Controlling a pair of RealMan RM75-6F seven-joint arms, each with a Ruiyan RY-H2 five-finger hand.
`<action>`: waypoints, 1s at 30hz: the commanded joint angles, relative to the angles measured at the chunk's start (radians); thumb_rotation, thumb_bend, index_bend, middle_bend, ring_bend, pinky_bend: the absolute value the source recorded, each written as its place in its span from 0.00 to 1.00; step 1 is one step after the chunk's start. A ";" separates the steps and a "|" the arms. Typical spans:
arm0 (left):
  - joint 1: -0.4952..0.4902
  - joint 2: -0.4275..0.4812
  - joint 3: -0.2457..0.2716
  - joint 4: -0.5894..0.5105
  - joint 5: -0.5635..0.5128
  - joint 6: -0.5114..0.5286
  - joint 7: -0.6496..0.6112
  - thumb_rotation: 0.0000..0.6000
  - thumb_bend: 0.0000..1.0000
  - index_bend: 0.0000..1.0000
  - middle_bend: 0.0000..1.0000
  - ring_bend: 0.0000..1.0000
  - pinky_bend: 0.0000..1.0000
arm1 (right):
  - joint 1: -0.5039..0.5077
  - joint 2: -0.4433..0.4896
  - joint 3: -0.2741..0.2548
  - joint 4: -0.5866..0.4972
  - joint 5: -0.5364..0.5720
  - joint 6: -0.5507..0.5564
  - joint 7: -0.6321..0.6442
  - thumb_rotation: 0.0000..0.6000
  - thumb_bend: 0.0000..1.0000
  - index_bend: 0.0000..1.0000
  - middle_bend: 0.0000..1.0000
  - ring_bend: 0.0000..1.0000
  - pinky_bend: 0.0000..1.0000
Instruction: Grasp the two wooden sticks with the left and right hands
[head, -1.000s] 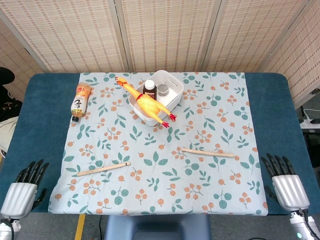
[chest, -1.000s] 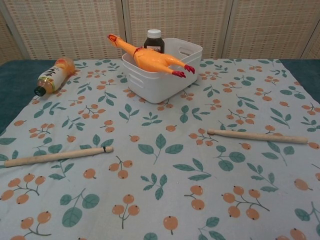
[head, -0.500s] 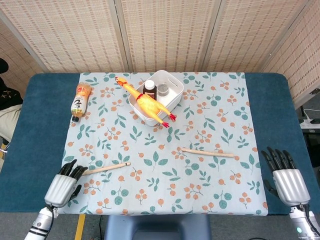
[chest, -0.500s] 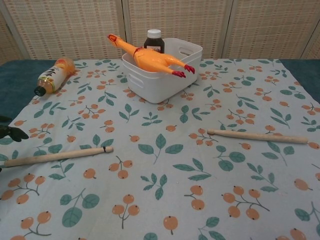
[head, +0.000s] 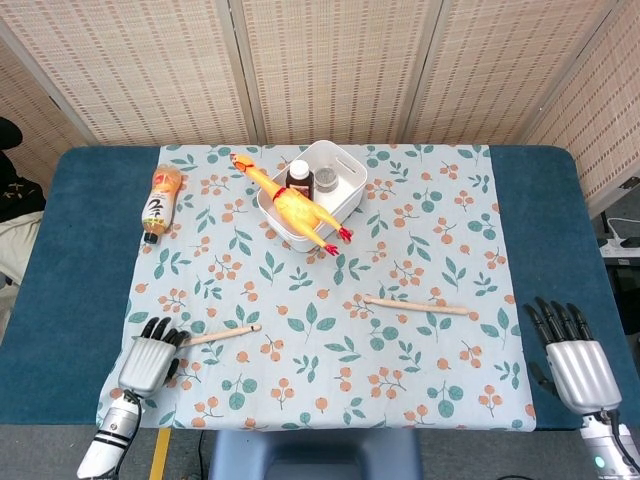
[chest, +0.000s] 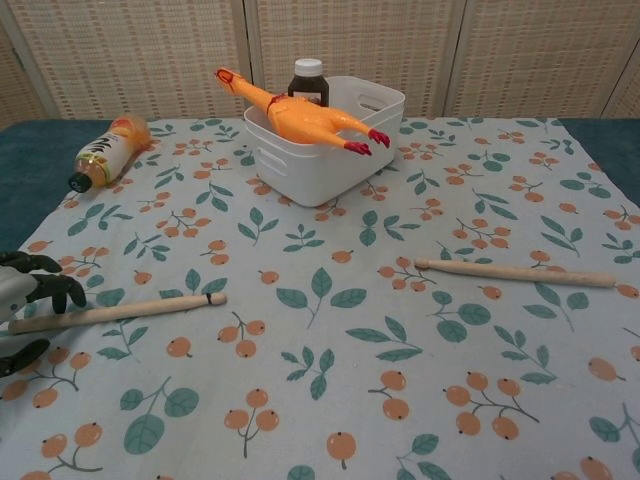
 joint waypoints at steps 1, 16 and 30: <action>-0.005 -0.013 -0.003 0.020 -0.011 0.004 0.013 1.00 0.42 0.33 0.39 0.17 0.16 | 0.002 -0.001 -0.001 -0.001 0.007 -0.007 -0.003 1.00 0.26 0.00 0.00 0.00 0.00; -0.026 -0.043 -0.004 0.071 -0.053 -0.003 0.050 1.00 0.42 0.45 0.50 0.25 0.16 | 0.004 0.003 -0.001 -0.010 0.022 -0.014 -0.014 1.00 0.26 0.00 0.00 0.00 0.00; -0.035 -0.074 0.003 0.118 -0.032 0.051 0.069 1.00 0.49 0.70 0.80 0.41 0.16 | 0.009 -0.002 -0.004 -0.017 0.023 -0.020 -0.043 1.00 0.26 0.00 0.00 0.00 0.00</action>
